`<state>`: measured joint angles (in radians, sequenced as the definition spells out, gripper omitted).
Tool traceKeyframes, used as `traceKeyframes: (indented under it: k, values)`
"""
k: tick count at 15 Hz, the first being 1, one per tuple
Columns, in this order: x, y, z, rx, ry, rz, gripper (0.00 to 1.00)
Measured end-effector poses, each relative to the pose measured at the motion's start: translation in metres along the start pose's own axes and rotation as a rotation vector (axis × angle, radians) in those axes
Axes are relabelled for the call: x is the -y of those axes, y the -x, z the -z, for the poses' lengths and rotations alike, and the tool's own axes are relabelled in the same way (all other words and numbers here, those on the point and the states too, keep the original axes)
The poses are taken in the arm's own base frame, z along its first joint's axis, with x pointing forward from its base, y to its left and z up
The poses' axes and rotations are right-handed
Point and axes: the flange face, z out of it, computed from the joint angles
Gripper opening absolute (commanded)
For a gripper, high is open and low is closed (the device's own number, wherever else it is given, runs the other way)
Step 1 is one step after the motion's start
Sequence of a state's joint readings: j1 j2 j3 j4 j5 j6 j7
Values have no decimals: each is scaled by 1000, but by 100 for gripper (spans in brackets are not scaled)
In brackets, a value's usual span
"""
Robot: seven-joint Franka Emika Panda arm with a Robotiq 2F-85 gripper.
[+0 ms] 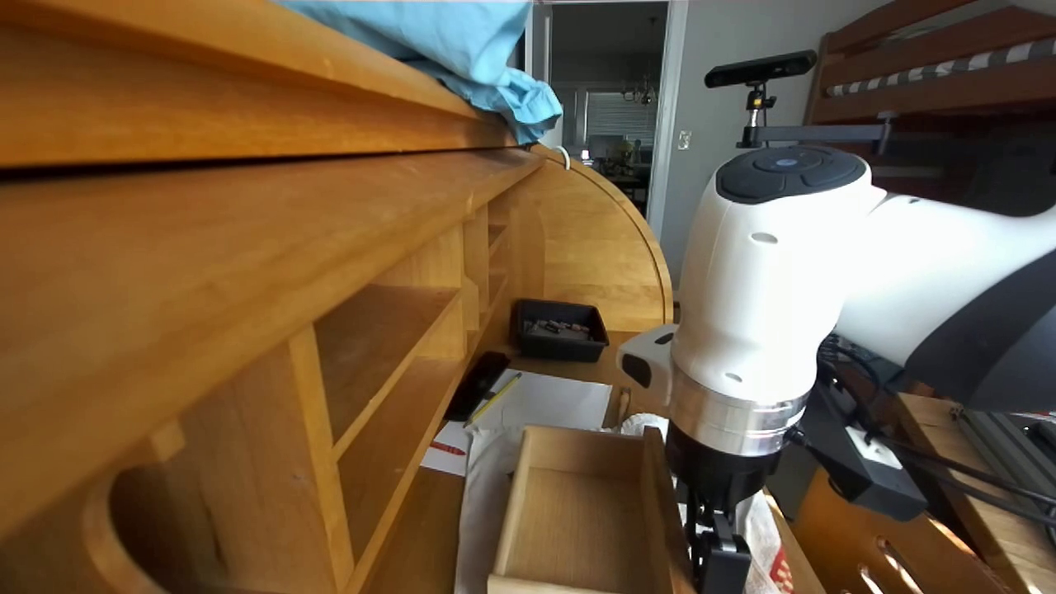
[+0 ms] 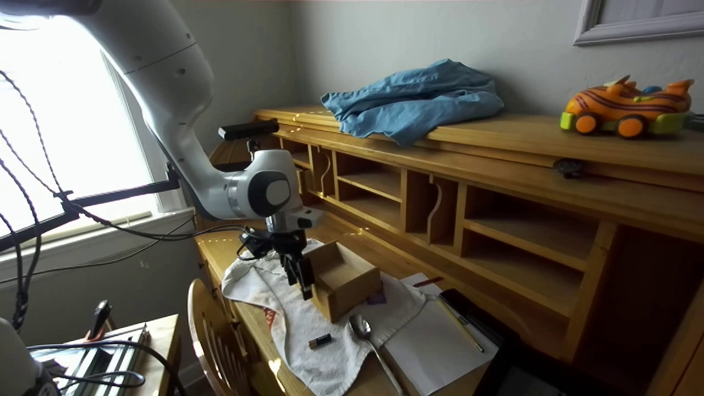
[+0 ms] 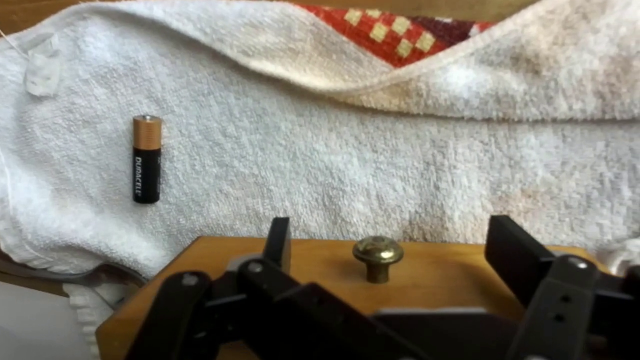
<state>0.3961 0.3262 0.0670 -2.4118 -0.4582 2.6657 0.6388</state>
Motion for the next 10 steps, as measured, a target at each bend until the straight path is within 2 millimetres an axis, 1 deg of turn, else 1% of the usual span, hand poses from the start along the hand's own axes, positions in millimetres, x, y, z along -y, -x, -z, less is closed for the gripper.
traceKeyframes:
  k: [4, 10]
  values:
    - [2, -1, -6, -31, 6, 11, 100]
    - [0, -2, -5, -59, 25, 0, 100]
